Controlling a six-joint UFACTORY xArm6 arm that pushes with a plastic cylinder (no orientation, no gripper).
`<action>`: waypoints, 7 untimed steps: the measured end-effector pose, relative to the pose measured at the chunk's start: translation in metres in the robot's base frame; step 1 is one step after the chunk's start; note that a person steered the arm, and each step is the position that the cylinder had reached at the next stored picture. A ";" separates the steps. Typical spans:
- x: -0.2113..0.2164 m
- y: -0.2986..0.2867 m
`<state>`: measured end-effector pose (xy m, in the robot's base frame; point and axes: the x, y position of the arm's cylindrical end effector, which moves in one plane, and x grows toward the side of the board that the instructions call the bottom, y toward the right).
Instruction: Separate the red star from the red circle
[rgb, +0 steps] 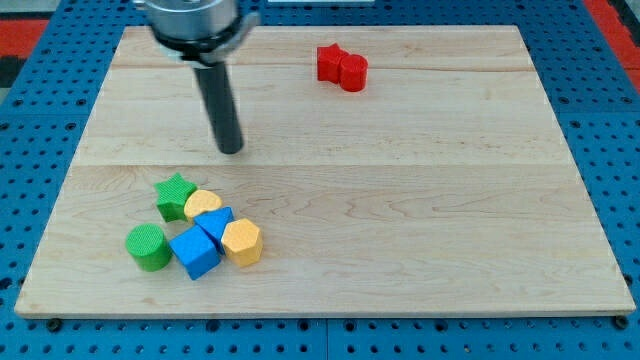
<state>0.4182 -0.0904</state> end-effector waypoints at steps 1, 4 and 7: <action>-0.007 0.047; -0.092 0.151; -0.195 0.134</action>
<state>0.2227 0.0440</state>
